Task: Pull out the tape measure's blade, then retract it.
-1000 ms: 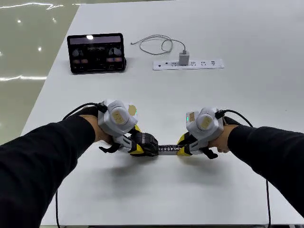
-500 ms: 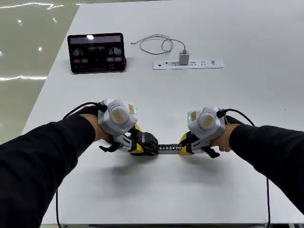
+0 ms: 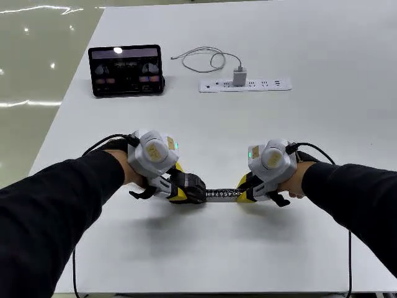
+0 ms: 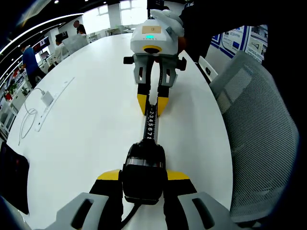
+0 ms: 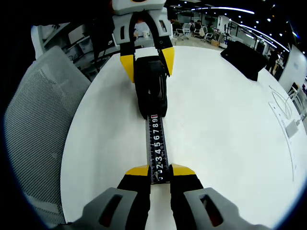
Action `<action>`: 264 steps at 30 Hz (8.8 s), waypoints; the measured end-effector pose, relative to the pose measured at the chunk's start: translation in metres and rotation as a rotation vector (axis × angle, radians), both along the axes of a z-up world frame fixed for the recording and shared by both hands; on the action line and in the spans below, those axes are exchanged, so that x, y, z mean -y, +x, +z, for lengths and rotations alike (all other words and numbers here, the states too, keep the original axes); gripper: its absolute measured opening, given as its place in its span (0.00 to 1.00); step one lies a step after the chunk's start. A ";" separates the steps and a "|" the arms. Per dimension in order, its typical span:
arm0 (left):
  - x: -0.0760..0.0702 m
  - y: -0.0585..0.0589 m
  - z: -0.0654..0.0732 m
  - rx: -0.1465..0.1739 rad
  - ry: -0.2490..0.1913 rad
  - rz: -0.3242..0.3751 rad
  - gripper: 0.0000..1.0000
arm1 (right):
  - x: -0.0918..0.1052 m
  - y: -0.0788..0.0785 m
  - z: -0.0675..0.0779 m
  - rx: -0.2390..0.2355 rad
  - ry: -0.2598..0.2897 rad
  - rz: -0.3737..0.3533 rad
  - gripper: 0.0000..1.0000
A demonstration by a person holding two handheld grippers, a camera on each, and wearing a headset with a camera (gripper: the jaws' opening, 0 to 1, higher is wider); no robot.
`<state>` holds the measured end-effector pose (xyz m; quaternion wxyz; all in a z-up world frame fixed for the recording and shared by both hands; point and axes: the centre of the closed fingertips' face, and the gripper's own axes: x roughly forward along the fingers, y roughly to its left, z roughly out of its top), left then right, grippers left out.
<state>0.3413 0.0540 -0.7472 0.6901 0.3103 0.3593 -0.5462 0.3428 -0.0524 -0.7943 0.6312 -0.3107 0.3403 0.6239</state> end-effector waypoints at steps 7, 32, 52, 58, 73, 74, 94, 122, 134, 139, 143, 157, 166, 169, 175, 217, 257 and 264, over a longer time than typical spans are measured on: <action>0.000 0.000 0.000 0.001 -0.001 0.002 0.28 | 0.003 0.000 0.000 -0.003 -0.002 -0.006 0.10; 0.000 0.000 0.000 -0.004 -0.011 0.014 0.28 | 0.014 0.000 0.001 -0.018 -0.011 -0.021 0.10; 0.000 -0.001 0.000 -0.004 -0.009 0.014 0.28 | 0.028 -0.001 0.001 -0.019 -0.017 -0.037 0.10; 0.001 0.000 0.000 -0.001 -0.015 0.022 0.28 | 0.032 -0.001 0.000 -0.019 -0.020 -0.043 0.10; 0.000 0.000 0.000 -0.002 -0.005 0.028 0.28 | 0.043 0.000 0.000 -0.014 -0.030 -0.049 0.10; 0.000 0.000 0.000 -0.001 -0.006 0.028 0.28 | 0.044 0.000 0.000 -0.014 -0.031 -0.050 0.10; 0.000 0.000 -0.001 -0.005 -0.006 0.017 0.28 | 0.070 0.002 0.000 -0.011 -0.055 -0.068 0.10; 0.001 -0.001 0.000 -0.004 -0.012 0.029 0.28 | 0.102 0.004 0.001 -0.013 -0.087 -0.089 0.10; 0.001 -0.001 -0.001 -0.005 -0.009 0.026 0.28 | 0.113 0.004 0.001 -0.016 -0.093 -0.097 0.10; 0.001 0.000 -0.001 -0.006 -0.008 0.027 0.28 | 0.117 0.004 0.001 -0.014 -0.104 -0.092 0.10; 0.001 -0.001 -0.001 -0.005 -0.007 0.027 0.28 | 0.120 0.003 0.001 -0.014 -0.109 -0.093 0.10; 0.001 -0.001 0.000 -0.003 -0.009 0.031 0.28 | 0.132 0.003 0.001 -0.023 -0.124 -0.105 0.10; 0.002 -0.002 0.000 -0.003 -0.011 0.033 0.28 | 0.139 0.003 0.000 -0.020 -0.133 -0.110 0.10; 0.002 -0.002 0.000 -0.003 -0.011 0.033 0.28 | 0.141 0.003 0.000 -0.021 -0.131 -0.116 0.10; 0.002 -0.002 0.000 -0.004 -0.014 0.035 0.28 | 0.148 0.002 0.000 -0.023 -0.135 -0.122 0.10; 0.004 0.000 -0.001 -0.006 -0.038 0.066 0.29 | 0.149 0.001 0.001 -0.013 -0.186 -0.094 0.11; 0.000 -0.008 -0.011 -0.055 0.031 0.068 0.48 | 0.153 0.003 0.011 0.001 -0.190 -0.148 0.38; -0.006 -0.010 -0.012 -0.086 0.033 0.099 0.71 | 0.155 0.002 0.012 0.008 -0.197 -0.140 0.38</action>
